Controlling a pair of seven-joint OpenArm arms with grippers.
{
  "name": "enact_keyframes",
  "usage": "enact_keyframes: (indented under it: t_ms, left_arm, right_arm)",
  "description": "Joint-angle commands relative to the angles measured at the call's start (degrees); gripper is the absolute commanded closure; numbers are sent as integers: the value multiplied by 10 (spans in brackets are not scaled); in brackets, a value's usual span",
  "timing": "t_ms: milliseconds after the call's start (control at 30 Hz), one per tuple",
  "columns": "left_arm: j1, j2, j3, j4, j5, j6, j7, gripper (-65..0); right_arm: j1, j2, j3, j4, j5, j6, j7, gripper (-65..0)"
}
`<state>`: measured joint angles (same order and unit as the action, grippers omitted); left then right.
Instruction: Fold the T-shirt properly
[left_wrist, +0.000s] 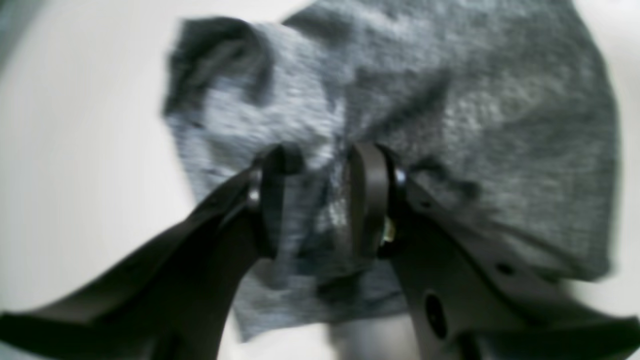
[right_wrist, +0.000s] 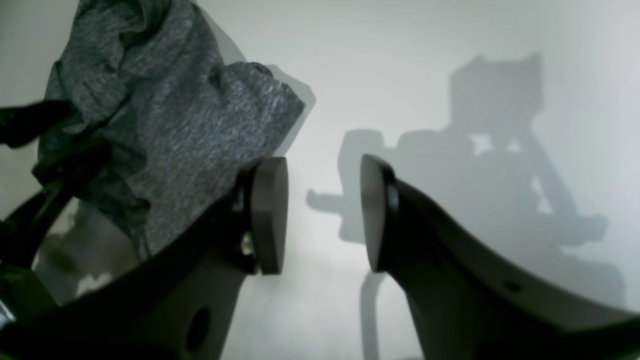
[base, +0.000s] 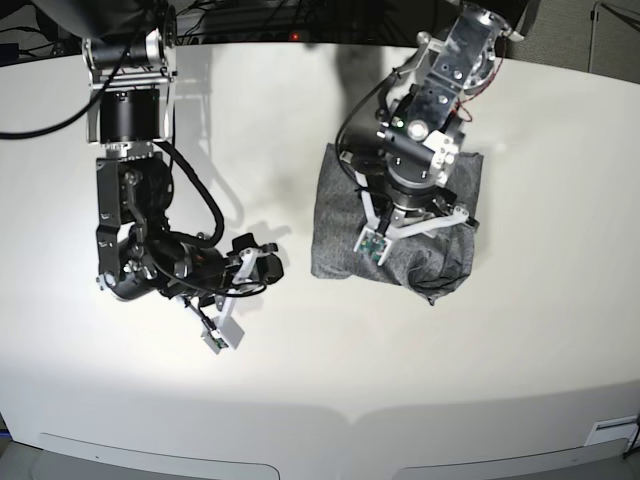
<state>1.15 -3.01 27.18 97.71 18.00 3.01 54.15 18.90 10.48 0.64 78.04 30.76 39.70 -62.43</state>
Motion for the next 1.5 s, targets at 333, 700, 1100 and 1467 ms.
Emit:
enact_keyframes:
  t_ms: [333, 700, 1100, 1467]
  left_arm:
    - [-7, 3, -150, 10, -126, -37, -13, -215]
    - [-9, 3, -167, 10, -187, -65, -12, -215]
    - [-42, 3, -167, 10, -185, -66, 8, -215]
    - [-41, 3, -167, 10, -152, -67, 9, 0]
  right_arm:
    - [15, 3, 1, 9, 11, 3, 7, -246]
    - [15, 3, 1, 9, 11, 3, 7, -246]
    - [15, 3, 1, 9, 11, 3, 7, -246]
    - [15, 3, 1, 9, 11, 3, 7, -246]
